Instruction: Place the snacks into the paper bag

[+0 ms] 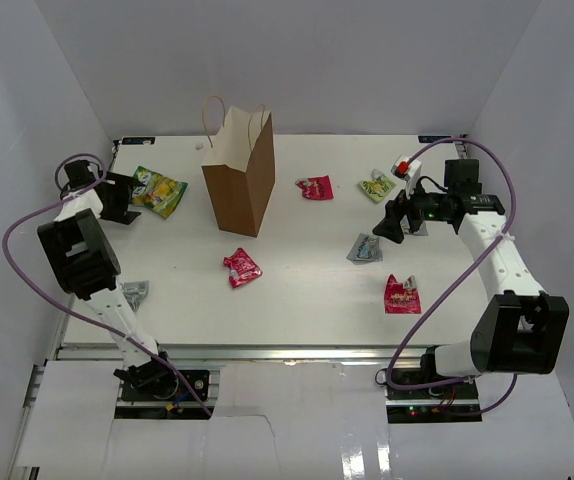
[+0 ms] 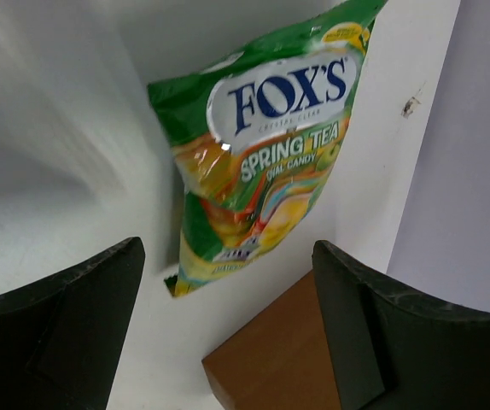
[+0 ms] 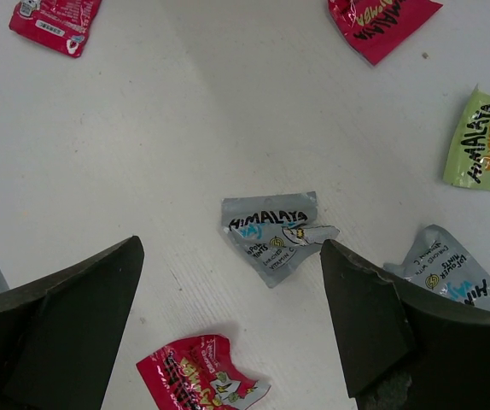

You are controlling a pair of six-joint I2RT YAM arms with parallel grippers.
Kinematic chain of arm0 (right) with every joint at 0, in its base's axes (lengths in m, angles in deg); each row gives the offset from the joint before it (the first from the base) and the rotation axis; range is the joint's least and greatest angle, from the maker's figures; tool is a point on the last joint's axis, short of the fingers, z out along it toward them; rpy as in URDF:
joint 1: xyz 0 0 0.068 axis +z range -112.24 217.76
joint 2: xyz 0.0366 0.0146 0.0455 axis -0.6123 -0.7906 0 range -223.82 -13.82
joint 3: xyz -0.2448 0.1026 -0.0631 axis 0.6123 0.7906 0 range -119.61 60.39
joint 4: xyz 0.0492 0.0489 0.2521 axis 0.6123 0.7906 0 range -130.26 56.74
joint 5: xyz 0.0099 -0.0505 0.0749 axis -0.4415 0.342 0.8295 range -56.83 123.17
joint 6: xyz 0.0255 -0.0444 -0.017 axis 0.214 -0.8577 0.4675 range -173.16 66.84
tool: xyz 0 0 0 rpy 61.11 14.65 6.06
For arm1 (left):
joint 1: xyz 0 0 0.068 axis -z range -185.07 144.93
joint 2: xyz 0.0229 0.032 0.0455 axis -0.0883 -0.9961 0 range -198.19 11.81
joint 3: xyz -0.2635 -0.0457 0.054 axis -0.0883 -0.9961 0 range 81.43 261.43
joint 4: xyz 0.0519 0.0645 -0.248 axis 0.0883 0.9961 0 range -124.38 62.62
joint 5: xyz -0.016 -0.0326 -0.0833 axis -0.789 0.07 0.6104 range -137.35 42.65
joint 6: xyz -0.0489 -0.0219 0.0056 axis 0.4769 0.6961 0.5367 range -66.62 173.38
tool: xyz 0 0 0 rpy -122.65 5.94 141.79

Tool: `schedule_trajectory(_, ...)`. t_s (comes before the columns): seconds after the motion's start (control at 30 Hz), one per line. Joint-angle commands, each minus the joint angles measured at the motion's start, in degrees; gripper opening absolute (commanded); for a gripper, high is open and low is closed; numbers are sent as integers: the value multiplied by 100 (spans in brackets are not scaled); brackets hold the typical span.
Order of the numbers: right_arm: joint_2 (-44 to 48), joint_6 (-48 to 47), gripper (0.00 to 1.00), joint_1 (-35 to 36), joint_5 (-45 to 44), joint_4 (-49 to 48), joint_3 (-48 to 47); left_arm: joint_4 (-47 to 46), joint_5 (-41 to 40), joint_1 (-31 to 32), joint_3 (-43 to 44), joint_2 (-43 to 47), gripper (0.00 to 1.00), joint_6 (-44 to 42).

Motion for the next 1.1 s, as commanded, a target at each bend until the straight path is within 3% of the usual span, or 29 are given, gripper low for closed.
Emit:
schedule_trajectory(0.0,-32,-91,90,-10,183,-104,-44,32,7,203,552,-294,90,-86)
schedule_trajectory(0.17,-84,-91,90,-62,166,-95,-115,103,34,344,939,-716,90,-165)
schedule_trajectory(0.27,-128,-91,90,-98,139,-87,-176,199,-10,397,1063,-971,84,-235)
schedule_trajectory(0.6,-164,-3,90,-142,113,-69,-335,-46,-160,458,765,-1052,31,-787)
schedule_trajectory(0.73,-137,15,90,-151,113,-43,-335,-573,-90,493,387,-543,20,-1386)
schedule_trajectory(1.07,-155,23,90,-168,157,19,-537,-1742,-80,748,-950,2330,12,-2248)
